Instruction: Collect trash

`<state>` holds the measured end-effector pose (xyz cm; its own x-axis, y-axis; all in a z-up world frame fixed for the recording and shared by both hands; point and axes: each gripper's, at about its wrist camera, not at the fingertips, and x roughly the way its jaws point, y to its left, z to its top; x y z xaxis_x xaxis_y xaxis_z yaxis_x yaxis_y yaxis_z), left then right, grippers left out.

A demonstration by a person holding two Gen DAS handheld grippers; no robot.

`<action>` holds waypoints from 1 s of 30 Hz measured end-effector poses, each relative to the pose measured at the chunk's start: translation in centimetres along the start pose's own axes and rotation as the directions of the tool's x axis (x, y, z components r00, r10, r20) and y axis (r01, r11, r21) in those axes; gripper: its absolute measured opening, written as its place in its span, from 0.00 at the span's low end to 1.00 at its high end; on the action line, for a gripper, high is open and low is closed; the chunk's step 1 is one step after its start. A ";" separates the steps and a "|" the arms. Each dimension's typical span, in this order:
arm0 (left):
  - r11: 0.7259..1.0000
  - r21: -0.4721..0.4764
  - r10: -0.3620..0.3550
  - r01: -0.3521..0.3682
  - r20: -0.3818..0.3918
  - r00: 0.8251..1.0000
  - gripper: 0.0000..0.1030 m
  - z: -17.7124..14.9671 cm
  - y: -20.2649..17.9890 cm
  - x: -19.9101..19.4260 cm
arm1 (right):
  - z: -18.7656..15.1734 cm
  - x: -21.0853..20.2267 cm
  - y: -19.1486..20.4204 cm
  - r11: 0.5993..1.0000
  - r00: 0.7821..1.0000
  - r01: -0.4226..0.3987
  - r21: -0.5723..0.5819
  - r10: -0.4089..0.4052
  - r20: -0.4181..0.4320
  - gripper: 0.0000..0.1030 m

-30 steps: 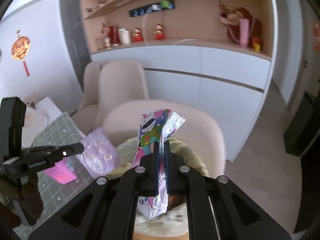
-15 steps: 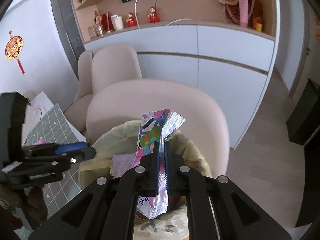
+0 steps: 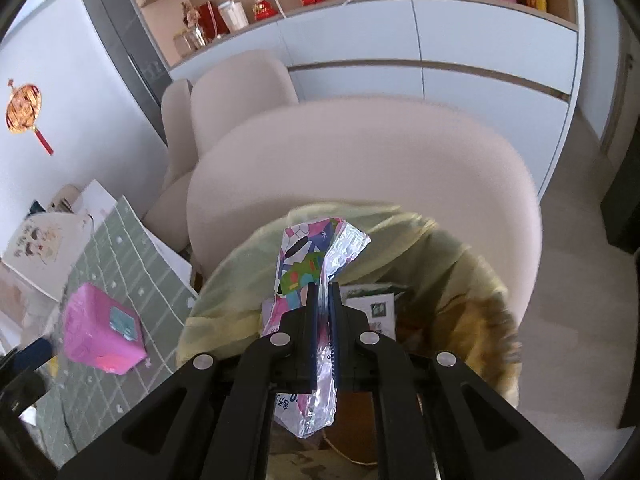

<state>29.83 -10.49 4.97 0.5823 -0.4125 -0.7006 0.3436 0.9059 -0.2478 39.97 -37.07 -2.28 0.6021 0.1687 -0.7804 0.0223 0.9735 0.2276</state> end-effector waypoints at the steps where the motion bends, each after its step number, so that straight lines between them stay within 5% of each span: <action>1: 1.000 -0.001 0.026 -0.026 0.003 1.000 0.56 -1.1 0.8 -1.1 | -0.2 0.3 0.4 1.000 1.000 0.016 -0.014 -0.016 0.000 0.07; 5: 0.991 -0.078 0.114 -0.112 0.017 0.993 0.58 -4.4 4.2 -4.6 | -1.3 1.3 1.5 0.995 0.996 0.093 -0.042 -0.094 -0.012 0.07; 10: 0.964 -0.184 0.206 -0.191 0.066 0.976 0.79 -7.1 7.1 -7.9 | -1.7 0.7 1.9 0.989 0.988 0.147 -0.016 -0.147 -0.039 0.09; 15: 0.936 -0.230 0.278 -0.265 0.021 0.960 0.81 -9.9 8.7 -8.3 | -2.8 -0.6 2.2 0.992 0.991 0.123 -0.027 -0.124 -0.047 0.32; 18: 0.932 -0.222 0.298 -0.286 0.021 0.954 0.81 -11.2 8.2 -8.5 | -3.7 -2.9 2.5 0.991 0.992 0.122 -0.048 -0.121 0.022 0.43; 23: 0.912 -0.198 0.381 -0.358 0.090 0.920 0.81 -12.1 5.3 -9.6 | -5.9 -8.9 2.5 0.997 0.988 0.070 -0.043 -0.063 0.142 0.45; 26: 0.895 -0.167 0.439 -0.412 0.174 0.882 0.81 -12.7 2.4 -11.1 | -8.6 -12.8 3.2 0.998 0.982 -0.015 -0.063 0.027 0.186 0.45; 30: 0.887 -0.129 0.461 -0.443 0.249 0.851 0.81 -14.6 -1.2 -13.0 | -13.8 -17.2 4.6 0.989 0.968 -0.081 -0.124 0.108 0.228 0.45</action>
<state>11.03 -4.82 4.60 0.8380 0.0428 -0.5439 -0.0481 0.9988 0.0045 18.71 -33.35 4.13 0.7670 0.2332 -0.5978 -0.1257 0.9682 0.2164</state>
